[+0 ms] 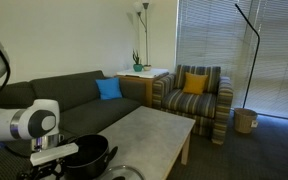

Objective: Put the black ladle inside the black pot

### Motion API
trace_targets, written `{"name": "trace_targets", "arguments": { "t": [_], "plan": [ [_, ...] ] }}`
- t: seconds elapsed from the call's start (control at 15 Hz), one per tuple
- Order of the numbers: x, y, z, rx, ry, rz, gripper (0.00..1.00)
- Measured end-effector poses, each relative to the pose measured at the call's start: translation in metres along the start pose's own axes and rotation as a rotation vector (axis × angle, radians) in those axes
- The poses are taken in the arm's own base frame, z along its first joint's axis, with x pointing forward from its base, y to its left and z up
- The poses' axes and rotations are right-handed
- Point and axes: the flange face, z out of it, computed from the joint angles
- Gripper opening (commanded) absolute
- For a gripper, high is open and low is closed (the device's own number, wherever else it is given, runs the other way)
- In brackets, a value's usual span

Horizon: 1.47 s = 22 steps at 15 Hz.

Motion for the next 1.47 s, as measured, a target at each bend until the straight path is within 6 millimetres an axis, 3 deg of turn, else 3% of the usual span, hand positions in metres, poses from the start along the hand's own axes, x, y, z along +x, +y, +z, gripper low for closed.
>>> {"name": "trace_targets", "arguments": {
  "t": [0.2, 0.53, 0.93, 1.47],
  "plan": [
    [0.008, -0.005, 0.004, 0.012, 0.012, 0.006, 1.00],
    [0.036, -0.029, 0.026, 0.046, 0.010, 0.012, 1.00],
    [0.032, -0.030, 0.052, 0.081, 0.014, 0.058, 1.00],
    [0.036, -0.020, 0.041, 0.071, 0.048, 0.083, 1.00]
  ]
}}
